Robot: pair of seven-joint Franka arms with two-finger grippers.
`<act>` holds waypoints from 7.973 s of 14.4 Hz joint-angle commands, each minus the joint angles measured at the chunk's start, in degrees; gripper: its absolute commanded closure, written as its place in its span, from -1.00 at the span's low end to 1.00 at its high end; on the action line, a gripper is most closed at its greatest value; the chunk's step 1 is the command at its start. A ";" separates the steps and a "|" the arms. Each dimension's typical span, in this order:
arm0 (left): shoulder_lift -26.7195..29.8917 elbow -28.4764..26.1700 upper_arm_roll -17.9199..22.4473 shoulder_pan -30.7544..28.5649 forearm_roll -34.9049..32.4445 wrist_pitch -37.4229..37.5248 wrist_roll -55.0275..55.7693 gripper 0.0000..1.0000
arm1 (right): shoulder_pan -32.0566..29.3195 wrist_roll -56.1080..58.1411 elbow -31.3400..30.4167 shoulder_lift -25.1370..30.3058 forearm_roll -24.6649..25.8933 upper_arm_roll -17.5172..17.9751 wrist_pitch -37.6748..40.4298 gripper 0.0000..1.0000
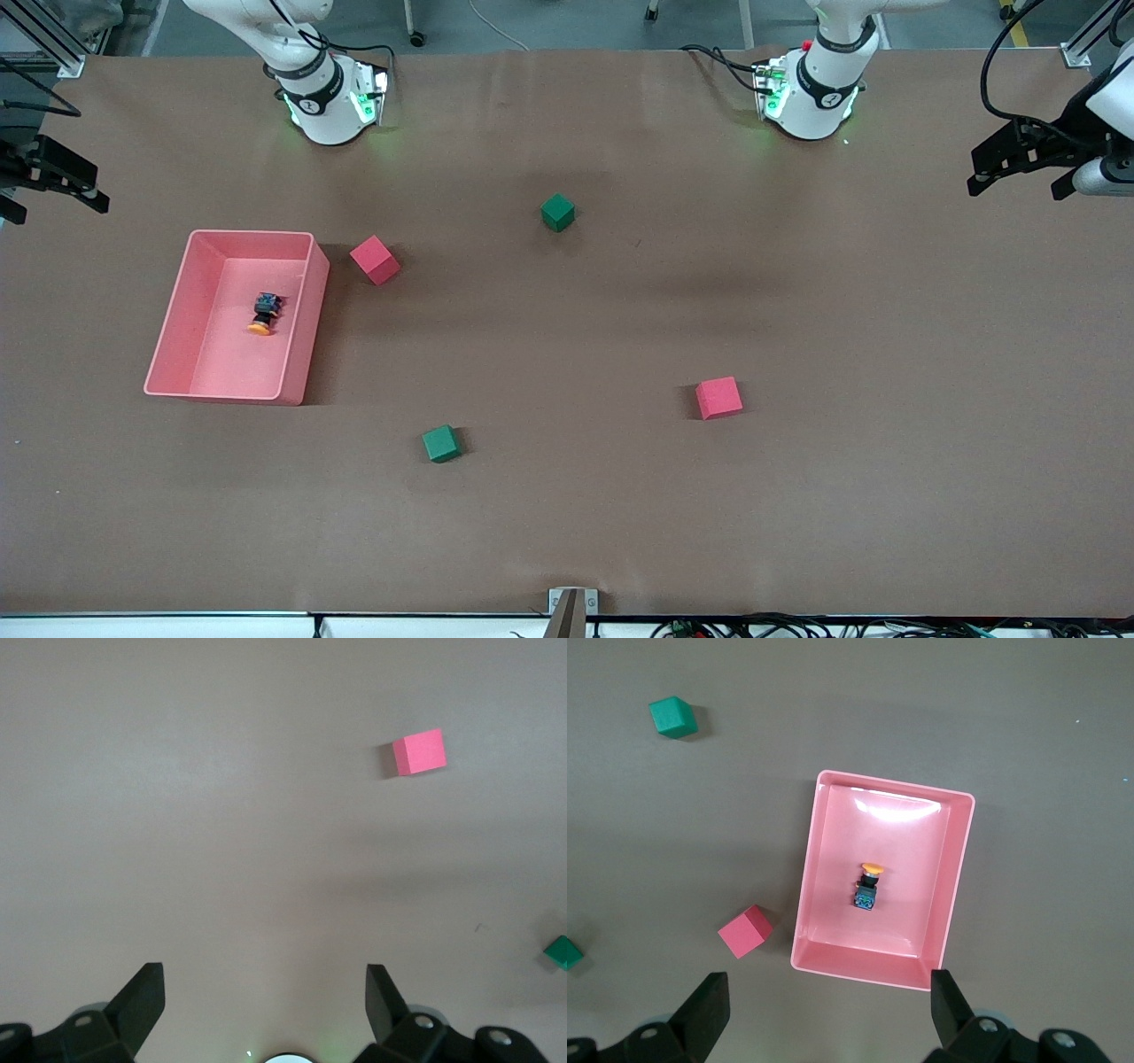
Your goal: Place and upright button with both arms
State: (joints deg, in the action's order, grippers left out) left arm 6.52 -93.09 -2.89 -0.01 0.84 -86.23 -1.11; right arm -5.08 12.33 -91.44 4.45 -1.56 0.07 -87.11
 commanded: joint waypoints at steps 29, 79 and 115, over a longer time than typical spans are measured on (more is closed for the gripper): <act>-0.46 0.19 -0.19 0.01 -0.57 -0.34 0.58 -1.00 | 7.37 -1.16 -1.55 0.56 -0.64 -6.74 -0.87 -1.00; -0.99 0.28 -0.19 0.01 0.13 -1.40 1.63 -1.00 | 3.85 -5.12 -2.52 2.58 -0.46 -6.66 -0.78 -1.00; -0.90 0.28 -0.28 0.36 -0.05 -1.31 2.07 -1.00 | 2.18 -4.42 -40.13 -18.15 0.86 -6.04 -56.23 -0.98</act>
State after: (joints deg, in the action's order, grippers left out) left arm 5.32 -93.07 -3.16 0.13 0.84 -87.44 0.09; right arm -2.37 8.16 -130.48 -12.79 -1.24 -6.61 -141.38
